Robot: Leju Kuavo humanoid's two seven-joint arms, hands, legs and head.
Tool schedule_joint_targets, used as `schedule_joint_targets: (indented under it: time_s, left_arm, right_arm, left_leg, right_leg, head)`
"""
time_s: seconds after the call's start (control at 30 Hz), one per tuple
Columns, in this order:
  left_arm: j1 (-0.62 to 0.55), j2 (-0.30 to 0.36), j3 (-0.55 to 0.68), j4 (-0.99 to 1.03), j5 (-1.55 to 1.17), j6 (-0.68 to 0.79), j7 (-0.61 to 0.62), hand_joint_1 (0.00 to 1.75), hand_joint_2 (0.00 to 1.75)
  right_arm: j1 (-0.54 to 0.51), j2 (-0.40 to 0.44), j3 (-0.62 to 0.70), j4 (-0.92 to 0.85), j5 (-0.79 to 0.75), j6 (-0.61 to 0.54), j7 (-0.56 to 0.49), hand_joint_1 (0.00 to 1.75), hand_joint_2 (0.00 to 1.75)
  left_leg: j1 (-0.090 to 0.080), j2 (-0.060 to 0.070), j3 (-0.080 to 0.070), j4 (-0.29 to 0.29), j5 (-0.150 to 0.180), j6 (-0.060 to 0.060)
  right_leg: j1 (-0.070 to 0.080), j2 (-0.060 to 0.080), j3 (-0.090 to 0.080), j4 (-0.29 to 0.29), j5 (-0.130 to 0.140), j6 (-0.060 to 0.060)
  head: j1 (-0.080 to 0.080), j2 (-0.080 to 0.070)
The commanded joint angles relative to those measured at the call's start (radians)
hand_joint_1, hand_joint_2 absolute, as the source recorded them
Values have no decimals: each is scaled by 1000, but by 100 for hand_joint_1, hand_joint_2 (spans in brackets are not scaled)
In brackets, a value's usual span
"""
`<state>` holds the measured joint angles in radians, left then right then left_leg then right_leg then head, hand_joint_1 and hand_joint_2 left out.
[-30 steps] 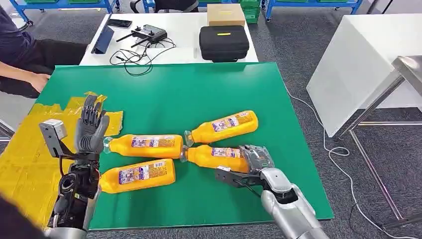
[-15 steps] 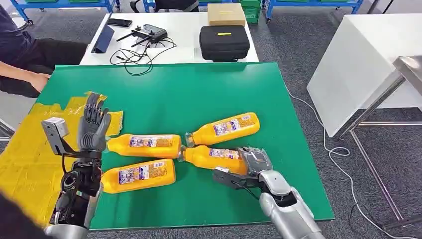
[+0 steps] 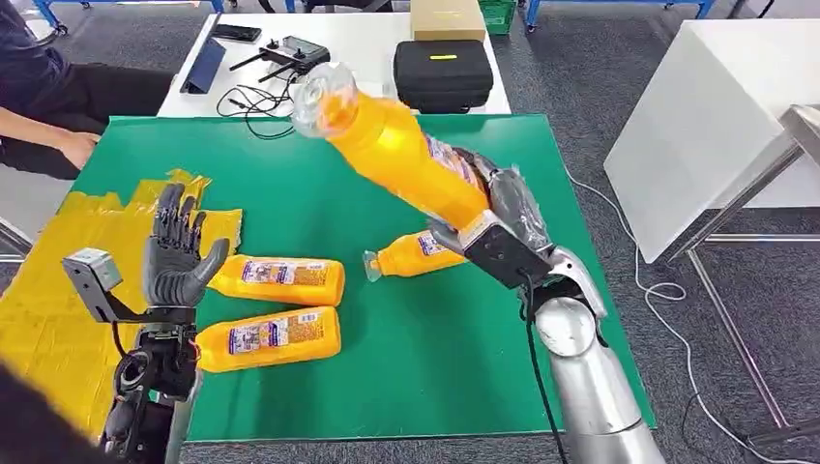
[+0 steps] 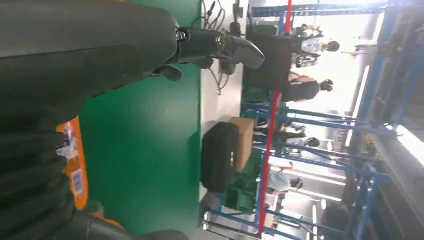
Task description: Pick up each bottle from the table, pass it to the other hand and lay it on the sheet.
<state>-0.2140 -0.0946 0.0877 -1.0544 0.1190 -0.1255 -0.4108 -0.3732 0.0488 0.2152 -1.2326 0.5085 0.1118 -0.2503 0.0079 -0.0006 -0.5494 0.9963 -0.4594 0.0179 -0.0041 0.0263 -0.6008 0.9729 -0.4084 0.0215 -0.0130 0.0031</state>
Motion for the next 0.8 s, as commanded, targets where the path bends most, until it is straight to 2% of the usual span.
schedule_joint_targets:
  time_s: [0.03, 0.2, 0.27, 0.37, 0.43, 0.57, 0.67, 0.8]
  left_arm:
    - [9, -12, -12, -55, 3, 9, 10, 0, 175]
    - [128, -39, 0, -268, -3, 36, 50, 0, 175]
    - [177, -48, 4, -334, 5, 31, 69, 0, 175]
    - [234, -70, -12, -394, 10, 12, 79, 0, 175]
    - [221, -73, -41, -375, 9, -2, 85, 0, 175]
    - [64, -92, -142, -237, 32, -21, 103, 0, 175]
    - [8, -97, -181, -204, 44, -5, 119, 0, 175]
    - [1, -97, -206, -212, 60, 7, 142, 0, 175]
  right_arm:
    - [-82, 9, 35, 25, -5, -18, -1, 175, 175]
    - [-173, 54, 120, 123, 11, -67, 14, 175, 175]
    - [-156, 68, 142, 87, -10, -86, 23, 175, 175]
    - [-125, 81, 191, 47, 0, -126, 68, 175, 175]
    - [-159, 97, 222, 121, 3, -159, 97, 175, 175]
    - [-273, 223, 288, 491, 51, -302, 118, 175, 175]
    - [-271, 268, 330, 599, 72, -323, 132, 175, 175]
    - [-259, 300, 384, 671, 94, -337, 163, 175, 175]
  left_leg:
    - [0, 0, 1, 0, -1, 0]
    - [0, 4, 0, 0, -2, 0]
    - [1, 6, 2, 0, -3, -1]
    - [1, 1, 0, -1, -1, 0]
    - [1, 2, 1, -1, -2, 0]
    - [1, 0, 0, 0, -1, -1]
    - [1, -2, 0, -1, 1, -1]
    - [1, -3, -1, -2, 2, -2]
  right_leg:
    - [1, 0, 1, 0, 0, 0]
    - [0, 4, -1, 1, 0, 0]
    - [1, 5, 1, 0, -1, 0]
    - [0, 1, -1, 0, -1, 0]
    - [1, 1, 0, 0, -1, 0]
    - [1, -1, 0, 0, -1, 0]
    - [1, -3, 0, -1, 0, -1]
    - [1, -3, 0, -1, 0, -1]
  head:
    - [0, 0]
    - [0, 0]
    - [0, 0]
    - [0, 0]
    - [0, 0]
    - [0, 0]
    - [0, 0]
    - [0, 0]
